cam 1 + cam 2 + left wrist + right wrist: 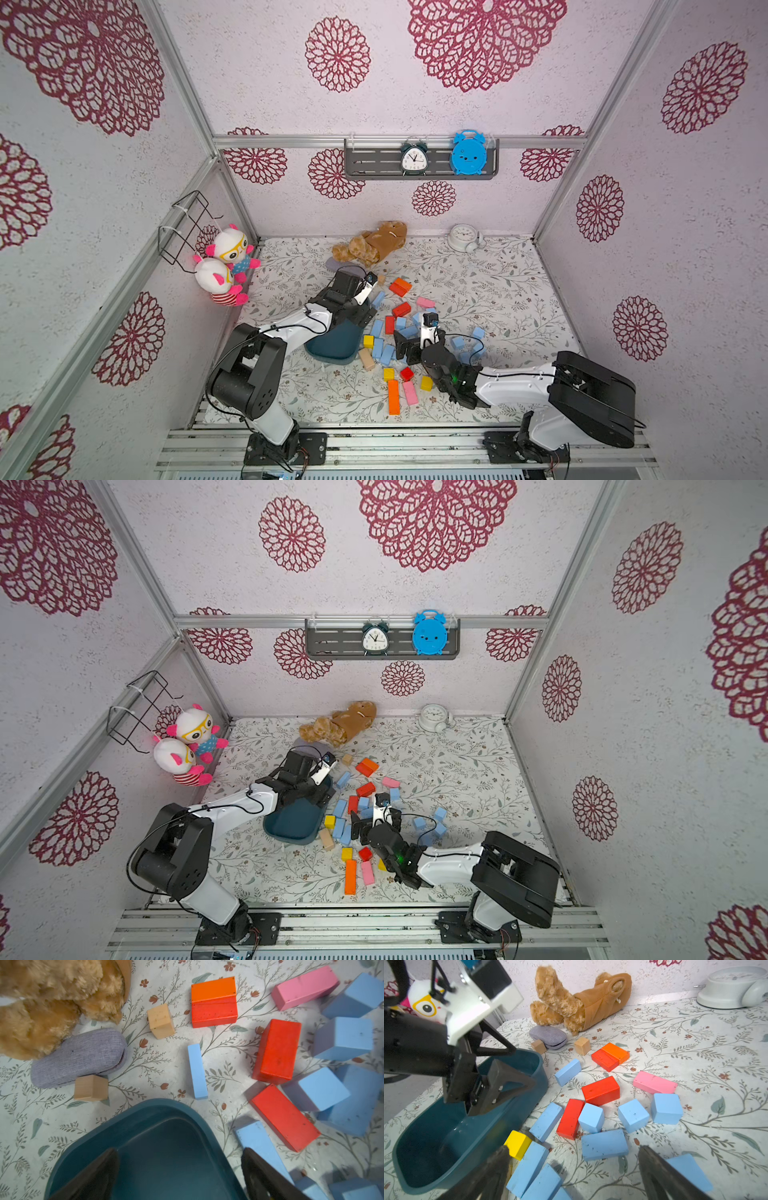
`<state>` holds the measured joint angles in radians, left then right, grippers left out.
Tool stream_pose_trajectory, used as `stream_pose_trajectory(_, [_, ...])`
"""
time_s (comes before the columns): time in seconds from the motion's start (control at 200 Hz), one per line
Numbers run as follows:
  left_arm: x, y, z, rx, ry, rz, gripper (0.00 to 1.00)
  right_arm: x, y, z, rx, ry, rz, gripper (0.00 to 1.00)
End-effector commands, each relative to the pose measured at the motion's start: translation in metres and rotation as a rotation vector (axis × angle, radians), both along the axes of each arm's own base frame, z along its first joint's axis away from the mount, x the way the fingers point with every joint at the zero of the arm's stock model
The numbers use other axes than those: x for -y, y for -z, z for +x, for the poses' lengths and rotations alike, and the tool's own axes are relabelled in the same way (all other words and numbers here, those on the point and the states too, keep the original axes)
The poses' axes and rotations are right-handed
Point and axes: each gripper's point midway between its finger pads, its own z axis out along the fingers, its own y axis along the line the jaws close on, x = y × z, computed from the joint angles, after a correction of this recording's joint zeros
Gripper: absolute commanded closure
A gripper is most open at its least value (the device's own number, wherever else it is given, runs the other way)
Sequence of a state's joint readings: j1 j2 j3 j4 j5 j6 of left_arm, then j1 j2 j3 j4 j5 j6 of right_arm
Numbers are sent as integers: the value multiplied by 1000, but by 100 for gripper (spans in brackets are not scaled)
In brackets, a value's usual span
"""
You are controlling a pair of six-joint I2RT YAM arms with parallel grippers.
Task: Pick out the blue building blocks
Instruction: Move the storage box to the center of the board.
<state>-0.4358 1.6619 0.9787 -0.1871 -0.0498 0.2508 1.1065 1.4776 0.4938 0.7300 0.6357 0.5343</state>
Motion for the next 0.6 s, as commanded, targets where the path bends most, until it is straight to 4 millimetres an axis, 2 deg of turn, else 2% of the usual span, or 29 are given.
stream_pose_trajectory(0.0, [-14, 0, 9, 16, -38, 96, 3, 15, -21, 1, 41, 70, 99, 1])
stream_pose_trajectory(0.21, [-36, -13, 16, 79, -78, 173, 3, 26, -19, -4, 30, 75, 64, 1])
stream_pose_trajectory(0.295, [-39, -18, 16, 94, -79, 183, 2, 29, -18, -6, 19, 76, 67, 1])
stream_pose_trajectory(0.415, [-27, -37, 15, 99, -51, 111, 2, 30, -17, -10, 7, 58, 107, 3])
stream_pose_trajectory(0.495, [-10, -53, 15, 82, -3, 41, 4, 20, -16, -14, -10, 5, 136, 7])
stream_pose_trajectory(0.595, [6, -54, 18, 0, 29, 4, 7, 5, -13, -18, -25, -48, 150, 11])
